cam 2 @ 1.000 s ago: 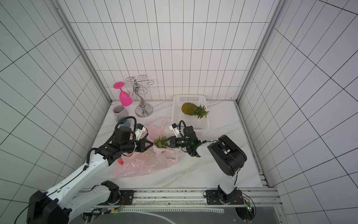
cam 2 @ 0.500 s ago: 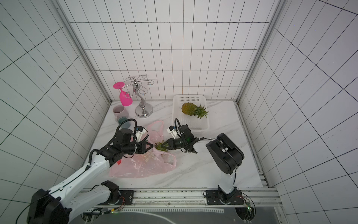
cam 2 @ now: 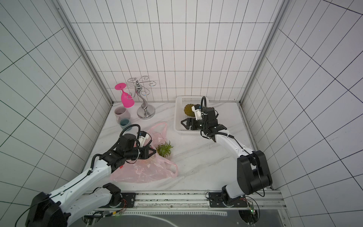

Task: Place the pineapple into a plastic bag & tie a knot
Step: Place the pineapple in the plastic bag, then pick up the pineapple from the basket.

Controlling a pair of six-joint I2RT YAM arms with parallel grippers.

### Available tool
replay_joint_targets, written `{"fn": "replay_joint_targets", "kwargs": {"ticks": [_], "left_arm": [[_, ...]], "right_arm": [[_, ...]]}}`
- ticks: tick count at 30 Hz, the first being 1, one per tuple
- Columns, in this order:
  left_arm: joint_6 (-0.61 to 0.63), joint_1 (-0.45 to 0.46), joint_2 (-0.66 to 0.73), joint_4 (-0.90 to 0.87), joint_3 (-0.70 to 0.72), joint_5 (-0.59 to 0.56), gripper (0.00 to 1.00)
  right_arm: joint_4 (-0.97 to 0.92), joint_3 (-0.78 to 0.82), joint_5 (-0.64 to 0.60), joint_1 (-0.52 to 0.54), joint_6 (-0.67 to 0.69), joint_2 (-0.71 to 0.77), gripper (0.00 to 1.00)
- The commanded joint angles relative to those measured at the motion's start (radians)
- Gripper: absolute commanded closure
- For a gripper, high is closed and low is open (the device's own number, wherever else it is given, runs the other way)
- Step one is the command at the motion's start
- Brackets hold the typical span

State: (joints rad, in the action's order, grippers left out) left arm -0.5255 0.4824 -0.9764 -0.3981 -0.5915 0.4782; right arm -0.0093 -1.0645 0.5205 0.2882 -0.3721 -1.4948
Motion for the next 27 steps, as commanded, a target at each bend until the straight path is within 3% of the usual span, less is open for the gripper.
{"fn": "replay_joint_targets", "kwargs": {"ticks": [1,4,7,15,27], "left_arm": [[-0.026,0.024,0.029,0.031,0.014,-0.036,1.00],[-0.037,0.039,0.047,0.027,0.019,-0.054,1.00],[-0.046,0.041,0.060,0.028,0.028,-0.060,1.00],[-0.047,0.041,0.072,0.027,0.030,-0.051,1.00],[-0.046,0.040,0.074,0.028,0.035,-0.041,1.00]], "right_arm": [[-0.125,-0.157,-0.264,-0.076,0.065,-0.039,0.20],[-0.163,-0.235,-0.381,-0.123,0.072,-0.105,0.16],[-0.160,-0.282,-0.414,-0.156,0.063,-0.170,0.14],[-0.150,-0.398,-0.382,-0.164,0.026,-0.318,0.15],[-0.086,-0.468,-0.267,-0.163,-0.061,-0.434,0.49]]}}
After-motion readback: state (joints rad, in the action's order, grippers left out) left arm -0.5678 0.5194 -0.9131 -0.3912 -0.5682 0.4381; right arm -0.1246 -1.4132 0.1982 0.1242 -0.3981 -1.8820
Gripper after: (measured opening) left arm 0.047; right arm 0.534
